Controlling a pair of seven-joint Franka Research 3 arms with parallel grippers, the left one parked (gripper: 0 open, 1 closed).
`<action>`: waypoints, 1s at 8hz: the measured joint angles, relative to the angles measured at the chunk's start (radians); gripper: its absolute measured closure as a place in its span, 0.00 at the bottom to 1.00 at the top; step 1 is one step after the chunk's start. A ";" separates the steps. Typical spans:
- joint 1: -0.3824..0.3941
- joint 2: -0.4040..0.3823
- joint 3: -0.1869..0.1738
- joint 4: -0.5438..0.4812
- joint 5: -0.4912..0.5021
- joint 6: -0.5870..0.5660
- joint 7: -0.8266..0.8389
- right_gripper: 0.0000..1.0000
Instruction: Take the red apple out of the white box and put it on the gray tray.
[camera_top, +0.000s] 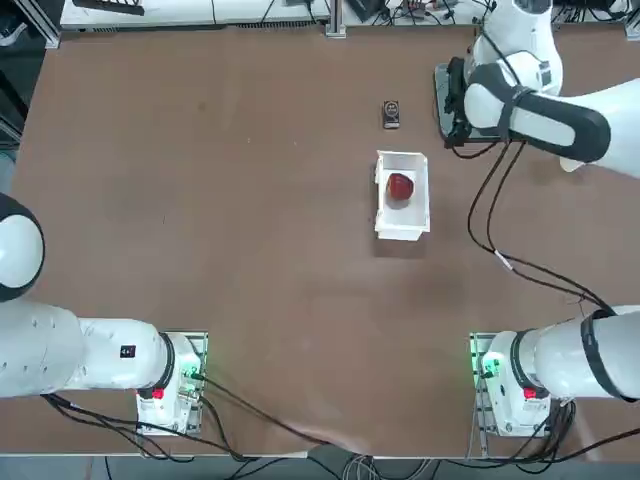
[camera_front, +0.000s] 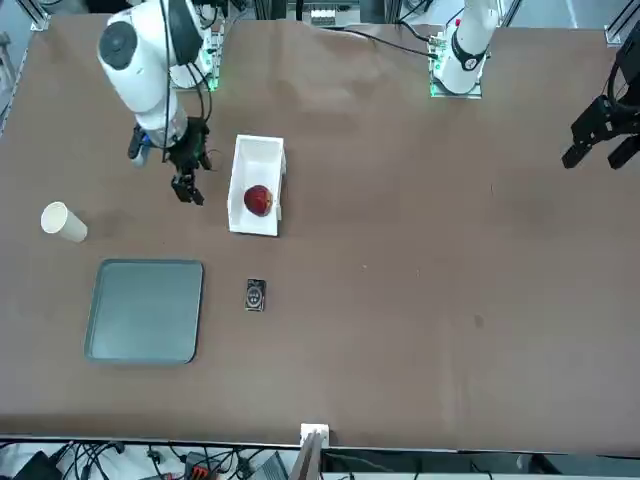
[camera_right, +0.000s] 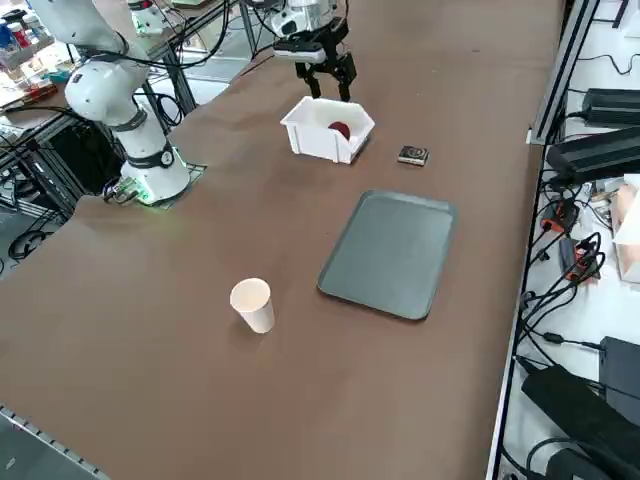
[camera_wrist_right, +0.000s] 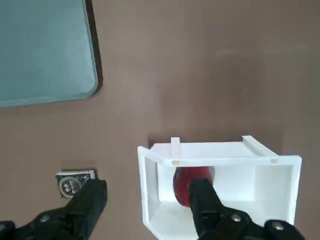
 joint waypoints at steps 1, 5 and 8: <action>0.010 0.015 0.000 -0.005 -0.002 0.012 0.001 0.00; 0.073 0.158 0.001 -0.011 -0.030 0.153 0.001 0.00; 0.101 0.217 0.001 -0.008 -0.046 0.198 0.005 0.00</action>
